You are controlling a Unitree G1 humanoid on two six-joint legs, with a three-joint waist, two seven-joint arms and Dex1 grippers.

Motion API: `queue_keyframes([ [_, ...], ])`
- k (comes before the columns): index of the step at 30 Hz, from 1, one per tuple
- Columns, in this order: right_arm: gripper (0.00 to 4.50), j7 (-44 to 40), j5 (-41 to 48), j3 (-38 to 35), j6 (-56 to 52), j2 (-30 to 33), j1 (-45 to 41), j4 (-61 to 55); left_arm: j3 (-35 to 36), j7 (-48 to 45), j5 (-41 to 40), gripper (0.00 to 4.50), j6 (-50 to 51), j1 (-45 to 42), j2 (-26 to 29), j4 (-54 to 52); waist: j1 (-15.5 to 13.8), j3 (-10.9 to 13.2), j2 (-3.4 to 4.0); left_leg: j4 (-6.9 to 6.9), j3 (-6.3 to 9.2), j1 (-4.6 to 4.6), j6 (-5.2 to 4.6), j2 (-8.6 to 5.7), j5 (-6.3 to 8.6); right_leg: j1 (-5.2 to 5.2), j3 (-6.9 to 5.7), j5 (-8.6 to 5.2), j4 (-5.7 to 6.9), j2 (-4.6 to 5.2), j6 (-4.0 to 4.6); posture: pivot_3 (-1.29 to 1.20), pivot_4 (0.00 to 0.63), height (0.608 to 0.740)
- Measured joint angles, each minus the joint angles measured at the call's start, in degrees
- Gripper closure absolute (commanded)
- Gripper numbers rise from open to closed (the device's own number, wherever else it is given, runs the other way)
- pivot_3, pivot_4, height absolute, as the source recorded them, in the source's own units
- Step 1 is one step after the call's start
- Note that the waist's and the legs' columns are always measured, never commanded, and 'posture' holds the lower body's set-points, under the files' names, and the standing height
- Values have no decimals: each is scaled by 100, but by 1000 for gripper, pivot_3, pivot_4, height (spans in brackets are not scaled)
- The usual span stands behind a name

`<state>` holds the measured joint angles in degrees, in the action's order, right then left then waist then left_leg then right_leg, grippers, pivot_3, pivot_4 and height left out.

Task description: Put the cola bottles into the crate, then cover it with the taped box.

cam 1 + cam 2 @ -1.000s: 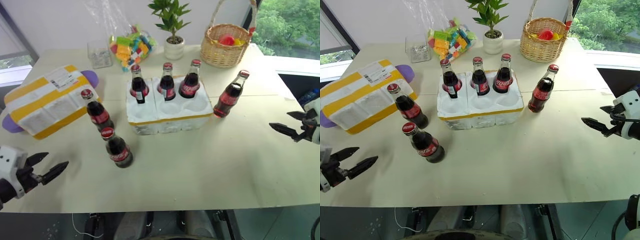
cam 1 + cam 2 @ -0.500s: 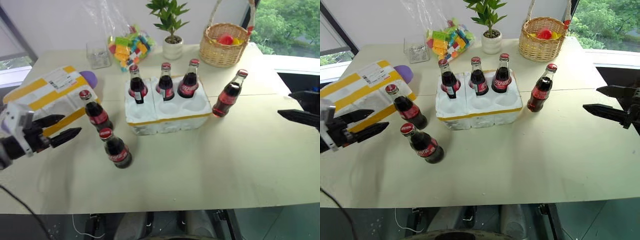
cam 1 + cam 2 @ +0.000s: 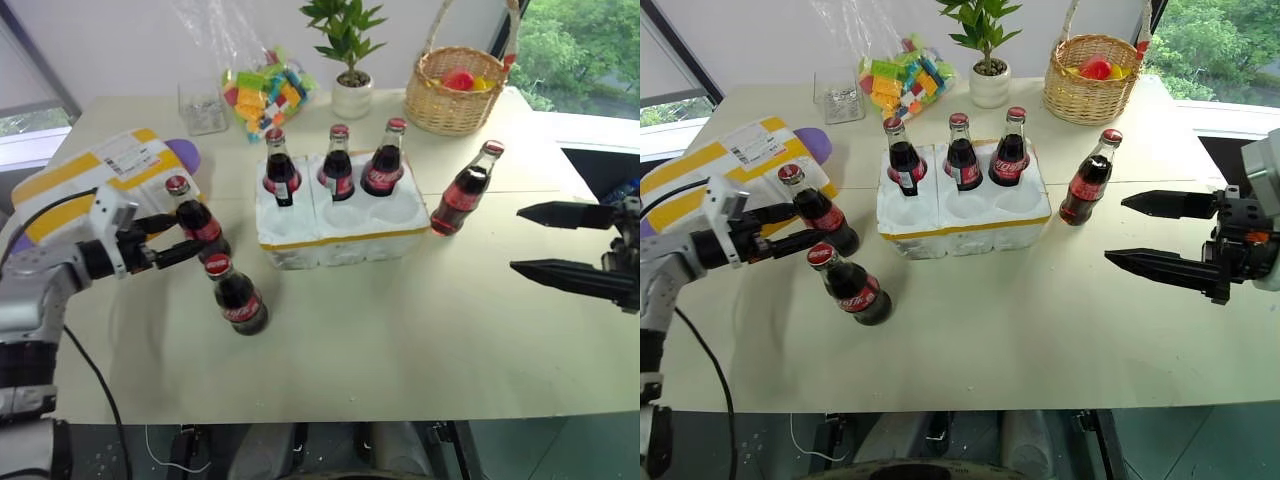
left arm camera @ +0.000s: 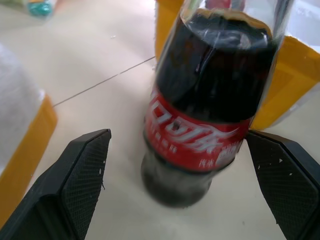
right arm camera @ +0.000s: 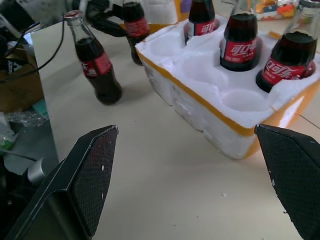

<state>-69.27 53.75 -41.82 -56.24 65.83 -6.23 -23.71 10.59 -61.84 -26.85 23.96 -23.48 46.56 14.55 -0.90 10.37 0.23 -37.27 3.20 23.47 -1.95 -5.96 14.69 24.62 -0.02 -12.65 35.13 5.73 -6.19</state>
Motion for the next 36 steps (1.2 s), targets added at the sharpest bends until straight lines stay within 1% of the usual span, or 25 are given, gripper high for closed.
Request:
queue_keyframes([
  [6, 0, 273, 220, -34, -71, -10, 59, -112, -247, -117, 161, 26, -109, -432, -232, 289, 13, 0, -1, 2, 0, 0, -14, 2, -8, 3, 0, 1, 2, -2, -3, 0, 150, 732],
  [10, 0, 445, 314, -29, -70, -17, 57, -190, -309, -181, 263, 26, -210, -488, -300, 483, 8, 0, -2, 0, 0, 0, -15, 1, -9, 3, 0, 2, 2, -2, -3, 0, 150, 732],
  [12, 0, 527, 369, -24, -70, -17, 51, -209, -311, -236, 266, 577, -212, -488, -303, 546, 8, 1, -3, 0, 0, 0, -15, 1, -9, 2, 0, 2, 2, -1, -3, 0, 150, 732],
  [13, 0, 569, 391, -16, -70, -17, 43, -209, -311, -270, 266, 937, -212, -488, -302, 553, 8, 1, -2, 0, 0, 0, -15, 1, -9, 2, 0, 2, 2, -1, -3, 0, 150, 732],
  [14, 0, 611, 404, 3, -70, -17, 23, -209, -310, -301, 268, 1388, -214, -486, -297, 553, 8, 1, -2, 0, 0, 0, -15, 1, -9, 2, 0, 2, 2, -1, -3, 0, 150, 732],
  [15, 0, 655, 428, 19, -70, -17, 2, -209, -303, -307, 271, 1703, -219, -485, -266, 552, 9, 1, -3, 0, 0, 0, -15, 1, -9, 2, 0, 2, 2, -1, -3, 0, 150, 732],
  [18, 0, 766, 512, 77, -67, -18, -73, -207, -308, -401, 277, 1678, -179, -480, -193, 545, 13, 2, -5, 1, 0, 0, -15, 1, -9, 3, 0, 1, 2, -1, -3, 0, 150, 732],
  [21, 0, 886, 555, 139, -29, -38, -133, -204, -332, -619, 255, 1678, 143, -539, -32, 440, 17, 7, -14, 1, 0, 3, -16, 2, -9, 5, 0, 1, 2, -2, -3, 0, 150, 732],
  [25, 0, 992, 558, 345, 36, -59, -176, -202, -468, -1136, 106, 1678, 693, -1002, 255, 278, -8, 16, -28, -10, 3, 12, -16, 1, -9, 7, -4, 2, 3, -2, -3, 0, 150, 732],
  [28, 0, 1035, 554, 436, 104, -60, -214, -197, -631, -1637, 31, 1678, 1016, -1710, 464, 271, -13, 21, -37, -17, 4, 17, -17, -1, -9, 7, -6, 2, 2, -2, -3, 0, 150, 732],
  [31, 0, 1064, 552, 538, 166, -70, -225, -193, -866, -2089, 2, 1678, 1221, -2517, 494, 367, -1, 24, -41, -19, 4, 19, -19, -3, -8, 7, -8, 2, 3, -1, -4, 0, 150, 732],
  [34, 0, 1152, 550, 589, 196, -140, -233, -192, -1118, -2436, 19, 1678, 1303, -3443, 286, 848, 6, 25, -44, -21, 5, 19, -19, -3, -10, 9, -11, 3, 7, -4, -6, 0, 150, 732],
  [36, 0, 1210, 553, 598, 201, -183, -208, -196, -1219, -2572, 62, 1678, 1278, -3893, 83, 1197, 11, 25, -44, -20, 5, 19, -19, -3, -10, 10, -11, 5, 10, -5, -9, 0, 150, 732],
])
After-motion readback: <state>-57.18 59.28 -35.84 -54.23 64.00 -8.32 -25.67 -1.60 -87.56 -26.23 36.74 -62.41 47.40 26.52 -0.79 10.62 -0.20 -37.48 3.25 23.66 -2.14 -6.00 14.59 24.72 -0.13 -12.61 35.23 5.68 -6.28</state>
